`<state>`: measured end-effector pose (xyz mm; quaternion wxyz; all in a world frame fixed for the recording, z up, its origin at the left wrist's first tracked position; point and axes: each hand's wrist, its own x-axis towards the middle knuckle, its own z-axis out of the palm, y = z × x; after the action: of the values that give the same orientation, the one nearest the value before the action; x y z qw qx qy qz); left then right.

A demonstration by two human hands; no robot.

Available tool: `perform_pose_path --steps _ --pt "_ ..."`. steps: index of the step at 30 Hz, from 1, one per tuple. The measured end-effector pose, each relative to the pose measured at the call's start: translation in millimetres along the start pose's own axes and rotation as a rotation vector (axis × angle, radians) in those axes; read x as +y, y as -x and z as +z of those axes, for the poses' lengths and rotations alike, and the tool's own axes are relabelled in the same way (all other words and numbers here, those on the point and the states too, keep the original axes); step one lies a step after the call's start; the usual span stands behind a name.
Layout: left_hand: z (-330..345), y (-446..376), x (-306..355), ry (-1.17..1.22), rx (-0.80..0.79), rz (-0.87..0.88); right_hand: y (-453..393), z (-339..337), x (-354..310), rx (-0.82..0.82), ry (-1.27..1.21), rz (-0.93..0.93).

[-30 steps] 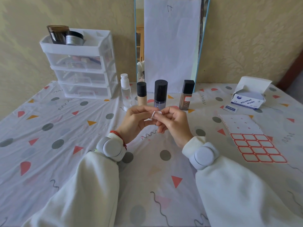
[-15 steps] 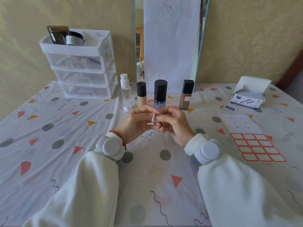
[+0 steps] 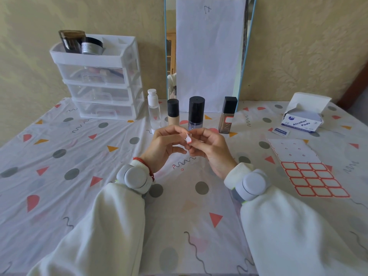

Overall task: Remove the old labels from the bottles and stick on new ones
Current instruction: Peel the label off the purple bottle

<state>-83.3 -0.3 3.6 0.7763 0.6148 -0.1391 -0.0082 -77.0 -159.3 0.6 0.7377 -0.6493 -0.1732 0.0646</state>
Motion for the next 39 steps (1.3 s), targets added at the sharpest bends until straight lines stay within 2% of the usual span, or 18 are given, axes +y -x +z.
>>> perform_pose_path --steps 8,20,26,32,39 --pt "-1.6 -1.0 -3.5 0.013 0.070 0.057 -1.2 2.7 -0.6 0.035 0.084 -0.018" --pt "-4.9 -2.7 -5.8 -0.001 0.120 0.070 -1.7 0.1 0.1 0.061 -0.111 -0.002" --pt "-2.2 -3.2 -5.0 0.018 0.127 0.080 -2.5 0.7 1.1 0.078 -0.113 0.012" --pt "1.8 -1.3 -5.6 -0.027 0.076 0.042 -1.1 0.8 0.6 0.106 -0.028 -0.016" --pt "1.2 -1.0 -5.0 -0.099 0.155 0.047 -1.4 1.5 0.3 0.157 0.077 -0.028"
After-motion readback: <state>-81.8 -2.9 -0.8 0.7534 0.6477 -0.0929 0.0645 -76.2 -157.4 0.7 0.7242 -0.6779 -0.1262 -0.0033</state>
